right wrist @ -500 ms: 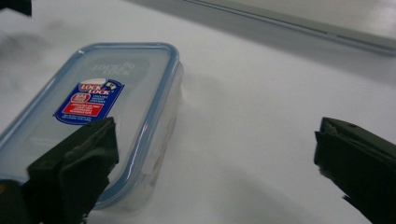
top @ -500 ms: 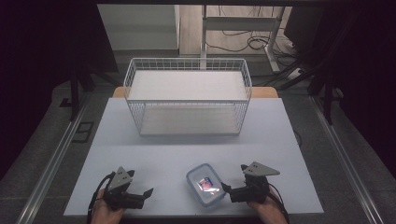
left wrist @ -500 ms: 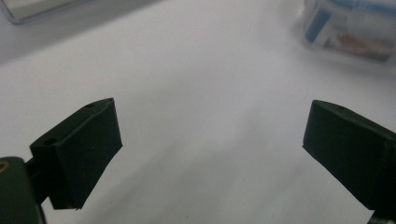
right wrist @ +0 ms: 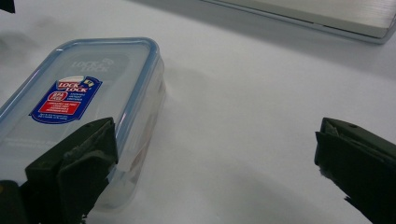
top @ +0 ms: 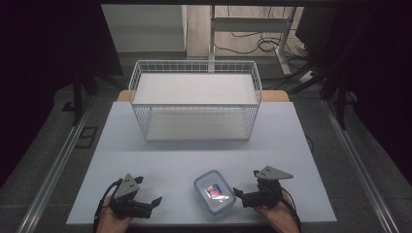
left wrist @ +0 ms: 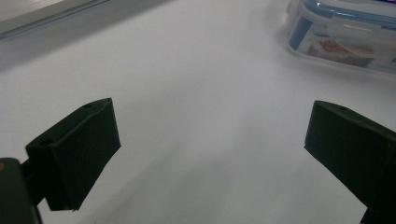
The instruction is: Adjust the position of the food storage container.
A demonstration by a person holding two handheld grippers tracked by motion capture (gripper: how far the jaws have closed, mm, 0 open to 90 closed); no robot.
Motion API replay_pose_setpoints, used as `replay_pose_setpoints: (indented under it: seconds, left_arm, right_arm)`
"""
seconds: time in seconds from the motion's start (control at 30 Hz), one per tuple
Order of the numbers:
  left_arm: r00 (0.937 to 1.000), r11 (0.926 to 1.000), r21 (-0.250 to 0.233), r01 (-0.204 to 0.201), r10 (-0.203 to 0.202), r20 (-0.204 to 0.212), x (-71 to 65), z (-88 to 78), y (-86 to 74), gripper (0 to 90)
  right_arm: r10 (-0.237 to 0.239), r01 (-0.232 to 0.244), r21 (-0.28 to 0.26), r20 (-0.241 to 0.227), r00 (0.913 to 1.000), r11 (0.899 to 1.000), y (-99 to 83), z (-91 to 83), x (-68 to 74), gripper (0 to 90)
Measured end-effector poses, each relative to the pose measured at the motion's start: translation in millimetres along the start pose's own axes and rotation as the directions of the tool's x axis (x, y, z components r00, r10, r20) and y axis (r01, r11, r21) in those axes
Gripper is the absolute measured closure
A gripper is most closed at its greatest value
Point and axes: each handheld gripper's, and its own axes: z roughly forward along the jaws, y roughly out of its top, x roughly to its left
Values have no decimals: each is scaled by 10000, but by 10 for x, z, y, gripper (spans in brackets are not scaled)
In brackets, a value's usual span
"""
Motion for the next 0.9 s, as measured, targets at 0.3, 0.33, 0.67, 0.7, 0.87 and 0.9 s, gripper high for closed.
replay_pose_setpoints:
  seconds: [0.3,0.33,0.67,0.7,0.87,0.9]
  left_arm:
    - [9999,9999,-43,131,-131,6,17,-7,-6,29]
    - [9999,9999,-57,116,-116,8,16,-8,-5,29]
    - [9999,9997,-186,155,-156,-49,16,-16,2,32]
    - [9999,9997,-186,155,-156,-49,16,-16,2,33]
    - [9998,9996,-186,191,-193,-68,22,-17,1,34]
    - [9998,9996,-200,191,-192,-76,22,-20,2,34]
  right_arm:
    - [-339,343,289,-113,9994,9990,66,-29,65,59]
    - [-473,478,327,-142,9988,9983,86,-39,101,98]
    - [-1554,1563,-66,-1563,9754,9877,244,-131,537,675]
    - [-1554,1563,-66,-1563,9754,9877,244,-131,537,675]
    - [-2177,2262,52,-2512,9431,9741,257,-76,825,887]
    - [-2317,2473,213,-2797,9317,9687,253,-38,935,890]
